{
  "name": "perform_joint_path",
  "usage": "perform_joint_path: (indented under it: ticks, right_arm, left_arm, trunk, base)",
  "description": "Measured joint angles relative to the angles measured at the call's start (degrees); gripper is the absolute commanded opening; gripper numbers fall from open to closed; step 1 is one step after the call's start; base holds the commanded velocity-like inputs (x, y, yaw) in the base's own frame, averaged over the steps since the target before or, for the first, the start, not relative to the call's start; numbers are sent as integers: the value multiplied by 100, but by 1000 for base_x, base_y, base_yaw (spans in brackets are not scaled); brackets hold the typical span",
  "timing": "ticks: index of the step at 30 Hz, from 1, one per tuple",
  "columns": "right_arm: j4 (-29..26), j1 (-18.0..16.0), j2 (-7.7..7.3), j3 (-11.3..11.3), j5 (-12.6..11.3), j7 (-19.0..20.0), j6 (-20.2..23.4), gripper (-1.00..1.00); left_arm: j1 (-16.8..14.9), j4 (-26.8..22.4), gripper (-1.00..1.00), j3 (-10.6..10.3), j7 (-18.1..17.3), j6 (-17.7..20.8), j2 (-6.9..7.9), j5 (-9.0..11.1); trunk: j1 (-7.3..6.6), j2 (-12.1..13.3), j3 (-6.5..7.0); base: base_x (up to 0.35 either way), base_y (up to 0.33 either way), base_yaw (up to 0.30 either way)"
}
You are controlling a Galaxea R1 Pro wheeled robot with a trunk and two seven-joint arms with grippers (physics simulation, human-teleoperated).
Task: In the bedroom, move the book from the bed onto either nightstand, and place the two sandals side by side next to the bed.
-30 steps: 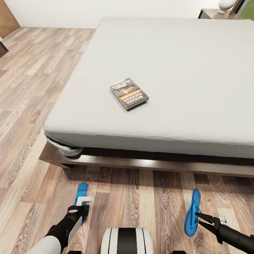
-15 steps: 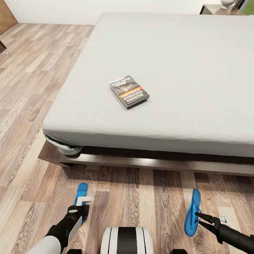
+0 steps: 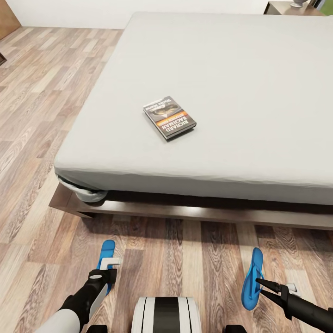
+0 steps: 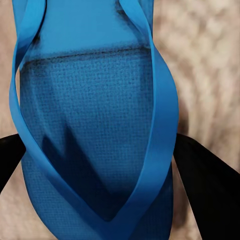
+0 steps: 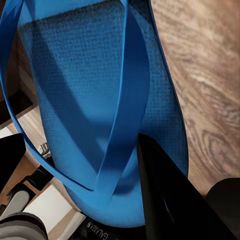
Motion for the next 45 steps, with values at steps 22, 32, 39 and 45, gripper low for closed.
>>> perform_joint_path:
  ticks: [22,32,39,45]
  right_arm:
    - [-3,0,0,0,-5,0,0,-100]
    - [-2,-2,0,-1,-6,0,0,-100]
    - [0,0,0,-2,-10,-2,2,-100]
    - [-2,-1,0,5,-11,-2,2,-100]
  left_arm:
    - [0,9,100,0,0,9,0,0]
    - [0,9,100,0,0,15,0,0]
    - [0,9,100,7,16,25,0,-1]
    - [0,9,100,5,18,27,0,-1]
  trunk:
    - [0,0,0]
    - [0,0,0]
    - [-18,9,154]
    - [-34,17,287]
  base:
    - [0,0,0]
    - [0,0,0]
    - [0,0,0]
    - [0,0,0]
